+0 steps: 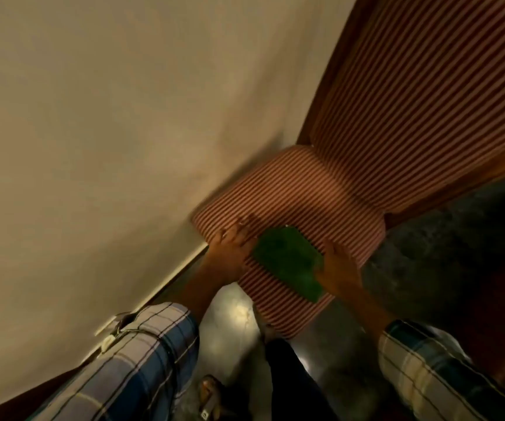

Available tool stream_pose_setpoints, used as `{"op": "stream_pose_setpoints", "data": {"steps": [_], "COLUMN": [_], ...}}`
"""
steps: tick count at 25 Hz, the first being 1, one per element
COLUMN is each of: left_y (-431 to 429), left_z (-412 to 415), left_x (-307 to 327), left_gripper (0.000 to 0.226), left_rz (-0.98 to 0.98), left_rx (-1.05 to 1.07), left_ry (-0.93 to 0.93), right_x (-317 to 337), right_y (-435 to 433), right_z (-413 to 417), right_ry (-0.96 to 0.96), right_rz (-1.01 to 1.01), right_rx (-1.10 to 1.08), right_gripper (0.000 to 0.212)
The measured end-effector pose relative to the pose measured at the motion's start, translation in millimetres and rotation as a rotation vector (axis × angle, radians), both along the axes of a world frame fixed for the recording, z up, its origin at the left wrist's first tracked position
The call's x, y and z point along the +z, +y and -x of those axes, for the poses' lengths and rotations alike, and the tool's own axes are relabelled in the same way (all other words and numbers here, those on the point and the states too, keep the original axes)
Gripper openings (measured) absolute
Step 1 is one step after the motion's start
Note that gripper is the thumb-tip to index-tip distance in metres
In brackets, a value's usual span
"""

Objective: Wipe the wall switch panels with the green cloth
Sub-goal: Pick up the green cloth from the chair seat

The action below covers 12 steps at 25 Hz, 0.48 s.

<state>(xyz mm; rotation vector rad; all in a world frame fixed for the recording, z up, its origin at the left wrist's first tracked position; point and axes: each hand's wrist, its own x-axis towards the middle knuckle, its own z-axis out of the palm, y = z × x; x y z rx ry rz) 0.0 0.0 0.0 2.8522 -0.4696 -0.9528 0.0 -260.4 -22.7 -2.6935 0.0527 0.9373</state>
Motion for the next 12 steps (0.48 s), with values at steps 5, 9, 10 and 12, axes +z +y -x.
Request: {"op": "stream_pose_setpoints", "data": {"steps": [5, 9, 10, 12], "left_y": [-48, -52, -52, -52], "left_z": [-32, -51, -52, -54], "left_x": [-71, -100, -103, -103], "left_gripper": [0.069, 0.075, 0.073, 0.065], "left_rz": [0.062, 0.021, 0.015, 0.03], "left_rx": [-0.098, -0.13, -0.133, -0.114], "left_ry": [0.08, 0.272, 0.266, 0.221], "right_x": [-55, -77, -80, -81], "right_y": [-4, -2, 0, 4], "right_z": [32, 44, 43, 38], "right_ry": [0.147, -0.01, -0.032, -0.024], "right_rz": [0.034, 0.21, 0.222, 0.209], "right_rx": [-0.065, 0.06, 0.087, 0.053], "right_gripper": [0.079, 0.078, 0.076, 0.073]}}
